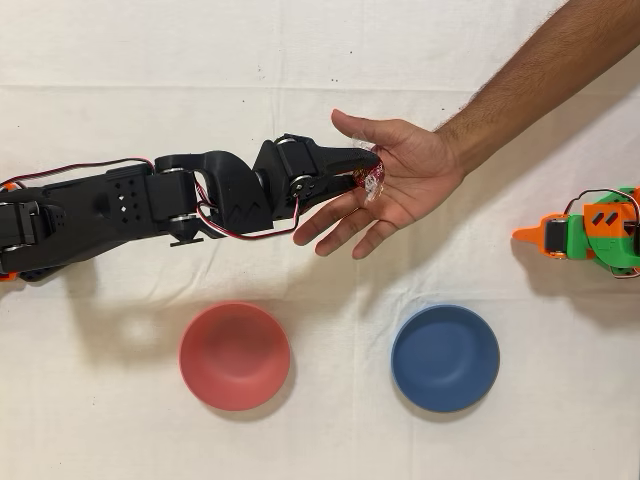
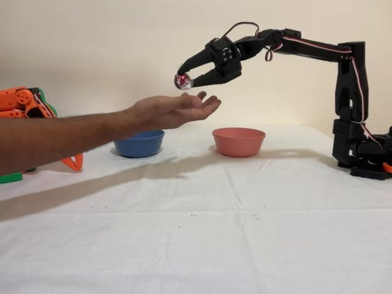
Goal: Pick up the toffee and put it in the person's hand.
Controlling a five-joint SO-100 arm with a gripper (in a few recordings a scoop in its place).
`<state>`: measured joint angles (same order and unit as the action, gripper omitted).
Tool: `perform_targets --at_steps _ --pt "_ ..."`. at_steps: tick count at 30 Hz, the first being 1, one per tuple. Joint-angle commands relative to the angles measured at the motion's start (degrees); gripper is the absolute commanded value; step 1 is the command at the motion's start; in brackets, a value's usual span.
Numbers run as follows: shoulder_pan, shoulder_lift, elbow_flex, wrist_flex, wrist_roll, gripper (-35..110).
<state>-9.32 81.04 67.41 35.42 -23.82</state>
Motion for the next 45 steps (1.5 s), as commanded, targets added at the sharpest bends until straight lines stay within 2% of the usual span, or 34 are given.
perform_targets --at_steps 1,7,18,20,24,29,35,45 --pt "-0.4 2.8 0.1 -1.0 -1.1 15" --pt "-0.3 3.7 1.7 -1.0 -0.3 20" --pt "0.2 6.7 3.6 0.7 1.2 20" --pt "0.4 8.0 4.4 1.6 1.7 18" --pt "0.6 10.8 5.1 5.9 2.8 0" --pt "1.6 16.9 9.1 10.8 11.3 0" --pt "3.0 28.4 20.0 14.0 18.4 0" --pt "5.9 48.7 42.4 18.1 24.0 0"
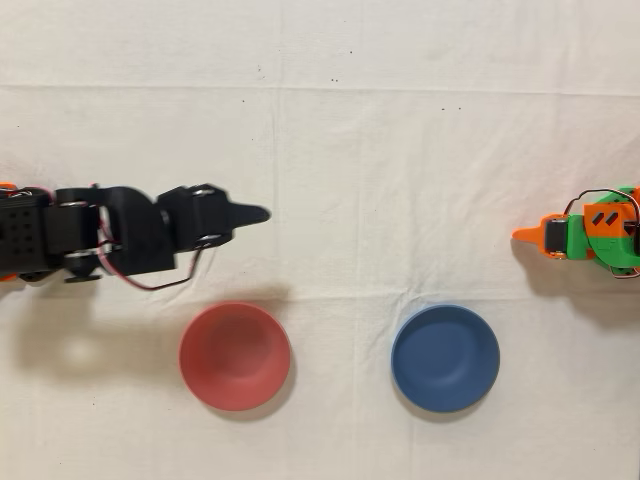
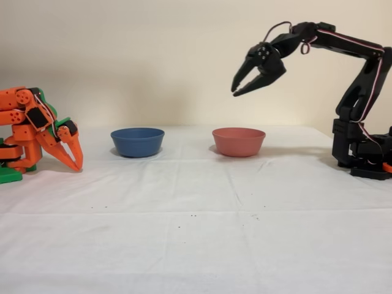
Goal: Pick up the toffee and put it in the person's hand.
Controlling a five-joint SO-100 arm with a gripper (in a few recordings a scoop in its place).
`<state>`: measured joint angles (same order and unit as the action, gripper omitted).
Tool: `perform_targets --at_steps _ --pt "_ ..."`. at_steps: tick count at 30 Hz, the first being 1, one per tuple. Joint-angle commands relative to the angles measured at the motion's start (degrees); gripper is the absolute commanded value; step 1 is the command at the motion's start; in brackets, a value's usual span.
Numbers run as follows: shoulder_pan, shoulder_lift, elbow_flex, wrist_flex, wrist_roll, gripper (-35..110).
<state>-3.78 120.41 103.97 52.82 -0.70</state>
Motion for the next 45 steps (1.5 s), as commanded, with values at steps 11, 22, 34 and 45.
perform_targets --at_steps 11,22,34,45 --pt "0.6 30.6 29.2 2.6 1.3 0" --pt "2.0 48.8 48.6 3.4 -1.5 0" --pt "2.6 63.4 66.4 -0.4 -4.2 0" --pt "2.6 72.6 76.3 1.1 -4.4 0"
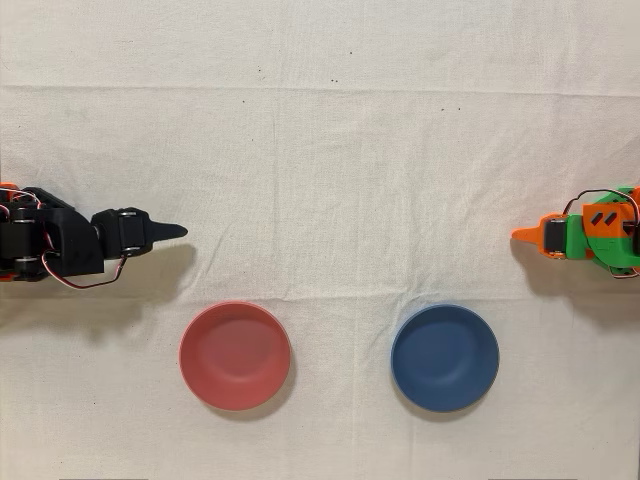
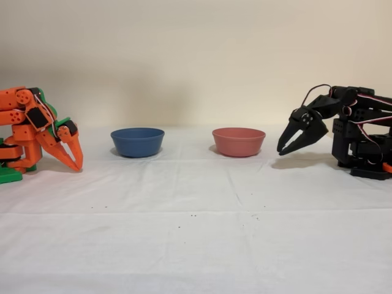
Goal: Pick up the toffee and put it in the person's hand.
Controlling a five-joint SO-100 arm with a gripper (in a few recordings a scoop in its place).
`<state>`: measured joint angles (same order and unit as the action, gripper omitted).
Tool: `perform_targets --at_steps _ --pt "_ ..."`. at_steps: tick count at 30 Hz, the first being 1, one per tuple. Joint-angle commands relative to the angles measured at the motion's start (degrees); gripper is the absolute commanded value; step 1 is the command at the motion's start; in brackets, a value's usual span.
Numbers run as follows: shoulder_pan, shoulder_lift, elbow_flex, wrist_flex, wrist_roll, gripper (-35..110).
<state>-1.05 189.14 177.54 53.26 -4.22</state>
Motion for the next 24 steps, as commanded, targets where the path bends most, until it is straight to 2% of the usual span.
perform_targets --at_steps 1,24 --pt "-0.1 3.9 3.1 0.8 -0.9 0" --pt "-0.2 3.9 6.6 0.6 0.6 0"
